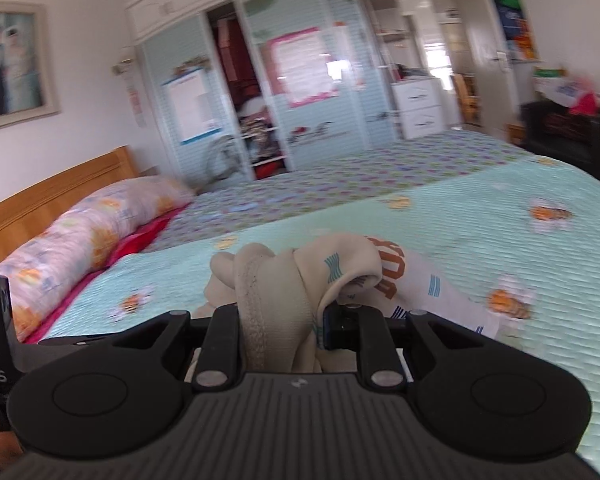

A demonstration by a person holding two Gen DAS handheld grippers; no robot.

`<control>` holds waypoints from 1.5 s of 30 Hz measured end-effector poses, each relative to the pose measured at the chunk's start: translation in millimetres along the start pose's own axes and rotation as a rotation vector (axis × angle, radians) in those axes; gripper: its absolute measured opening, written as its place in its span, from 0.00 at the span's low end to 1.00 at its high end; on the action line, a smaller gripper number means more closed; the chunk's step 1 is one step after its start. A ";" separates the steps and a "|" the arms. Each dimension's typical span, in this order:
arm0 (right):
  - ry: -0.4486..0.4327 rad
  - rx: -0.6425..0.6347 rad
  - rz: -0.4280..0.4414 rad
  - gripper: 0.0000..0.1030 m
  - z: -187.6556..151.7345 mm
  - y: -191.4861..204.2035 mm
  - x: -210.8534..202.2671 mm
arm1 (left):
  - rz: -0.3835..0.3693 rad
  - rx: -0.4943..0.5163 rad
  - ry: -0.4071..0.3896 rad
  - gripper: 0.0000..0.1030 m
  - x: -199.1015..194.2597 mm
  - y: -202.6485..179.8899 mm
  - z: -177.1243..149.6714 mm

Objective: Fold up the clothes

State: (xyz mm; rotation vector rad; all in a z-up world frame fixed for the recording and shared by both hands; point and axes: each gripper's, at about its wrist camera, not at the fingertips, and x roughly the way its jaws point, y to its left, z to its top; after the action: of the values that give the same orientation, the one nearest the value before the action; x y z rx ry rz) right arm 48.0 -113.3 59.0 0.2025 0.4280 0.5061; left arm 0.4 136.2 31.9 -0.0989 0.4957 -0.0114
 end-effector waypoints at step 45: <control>0.332 0.250 0.041 0.06 -92.5 38.9 153.0 | 0.114 -0.217 0.289 0.53 22.1 56.2 -135.3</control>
State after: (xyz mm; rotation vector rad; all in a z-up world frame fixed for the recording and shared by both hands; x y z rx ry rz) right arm 111.0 5.5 -65.1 0.3709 0.8146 0.5271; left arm -45.2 178.9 -102.4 -0.2845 0.7903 0.1415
